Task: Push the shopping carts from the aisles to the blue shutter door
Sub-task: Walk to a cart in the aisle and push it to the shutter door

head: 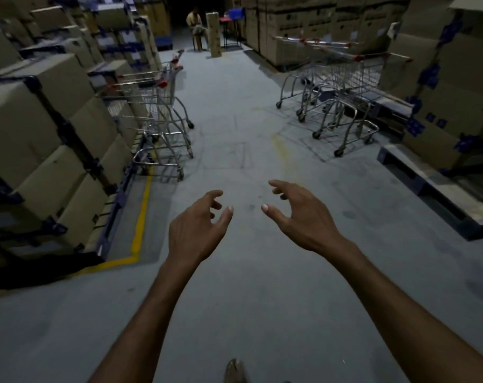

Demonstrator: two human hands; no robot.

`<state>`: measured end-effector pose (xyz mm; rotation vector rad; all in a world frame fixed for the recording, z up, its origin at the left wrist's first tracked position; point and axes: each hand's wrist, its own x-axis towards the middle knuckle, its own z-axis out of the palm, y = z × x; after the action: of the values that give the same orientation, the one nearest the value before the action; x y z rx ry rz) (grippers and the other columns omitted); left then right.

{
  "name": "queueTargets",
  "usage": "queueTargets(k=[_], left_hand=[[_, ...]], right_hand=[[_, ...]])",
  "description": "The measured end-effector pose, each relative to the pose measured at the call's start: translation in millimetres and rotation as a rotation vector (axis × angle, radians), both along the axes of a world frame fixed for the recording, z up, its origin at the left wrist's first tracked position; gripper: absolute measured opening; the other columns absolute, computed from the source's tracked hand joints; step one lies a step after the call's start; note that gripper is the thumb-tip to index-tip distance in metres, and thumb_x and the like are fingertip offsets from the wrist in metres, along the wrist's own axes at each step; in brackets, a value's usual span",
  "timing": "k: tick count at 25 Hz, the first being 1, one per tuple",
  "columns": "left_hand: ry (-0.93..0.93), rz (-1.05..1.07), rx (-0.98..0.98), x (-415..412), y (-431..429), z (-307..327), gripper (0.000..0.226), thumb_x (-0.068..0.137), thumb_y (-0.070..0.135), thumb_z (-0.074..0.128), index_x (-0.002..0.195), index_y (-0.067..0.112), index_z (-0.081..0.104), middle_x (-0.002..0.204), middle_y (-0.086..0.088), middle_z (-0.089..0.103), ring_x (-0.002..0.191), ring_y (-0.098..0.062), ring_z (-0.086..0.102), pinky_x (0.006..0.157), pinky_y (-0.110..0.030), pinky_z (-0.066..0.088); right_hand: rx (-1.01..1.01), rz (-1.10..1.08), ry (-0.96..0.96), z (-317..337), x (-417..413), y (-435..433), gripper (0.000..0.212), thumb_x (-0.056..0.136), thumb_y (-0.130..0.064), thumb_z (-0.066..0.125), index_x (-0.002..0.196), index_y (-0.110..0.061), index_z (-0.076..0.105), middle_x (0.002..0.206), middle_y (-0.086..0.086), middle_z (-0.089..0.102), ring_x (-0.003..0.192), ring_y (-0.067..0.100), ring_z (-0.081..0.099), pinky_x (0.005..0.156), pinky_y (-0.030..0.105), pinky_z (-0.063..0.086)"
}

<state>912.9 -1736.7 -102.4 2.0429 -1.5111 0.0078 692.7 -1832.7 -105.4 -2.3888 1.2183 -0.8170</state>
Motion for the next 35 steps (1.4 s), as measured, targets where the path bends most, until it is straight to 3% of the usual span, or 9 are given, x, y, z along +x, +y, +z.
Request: queueTargets(k=[5,14,27,35], left_hand=[[-0.033,0.004,0.008,99.2,-76.1,13.4,0.038,0.094,0.063,0.053,0.127,0.043,0.057,0.110,0.024,0.067,0.090,0.004,0.063,0.068,-0.025,0.046],[-0.046,0.013,-0.014,211.0,-210.9,3.9,0.041,0.094,0.063,0.051,0.131,0.044,0.053,0.120,0.023,0.064,0.103,-0.002,0.063,0.078,-0.033,0.055],[-0.046,0.150,-0.063,359.3,-480.7,7.2,0.041,0.094,0.060,0.053,0.131,0.042,0.056,0.123,0.020,0.064,0.109,-0.006,0.064,0.080,-0.035,0.056],[-0.072,0.117,-0.061,466.9,-619.8,4.0,0.041,0.095,0.053,0.057,0.131,0.035,0.059,0.127,0.014,0.064,0.116,-0.012,0.060,0.082,-0.037,0.055]], right_hand=[[-0.011,-0.012,-0.029,14.0,99.6,-77.8,0.056,0.095,-0.065,0.056,0.143,-0.038,0.048,0.127,-0.017,0.062,0.111,0.006,0.058,0.088,0.034,0.051],[-0.021,0.016,-0.009,12.5,233.2,-216.2,0.054,0.095,-0.065,0.054,0.142,-0.039,0.047,0.127,-0.017,0.062,0.113,0.006,0.056,0.088,0.033,0.051],[-0.077,0.148,-0.007,22.5,397.4,-512.9,0.054,0.095,-0.061,0.057,0.142,-0.035,0.051,0.126,-0.013,0.064,0.117,0.011,0.056,0.092,0.035,0.050],[-0.069,0.182,-0.001,15.4,508.3,-652.0,0.055,0.095,-0.059,0.059,0.143,-0.035,0.050,0.127,-0.013,0.064,0.117,0.010,0.056,0.092,0.033,0.047]])
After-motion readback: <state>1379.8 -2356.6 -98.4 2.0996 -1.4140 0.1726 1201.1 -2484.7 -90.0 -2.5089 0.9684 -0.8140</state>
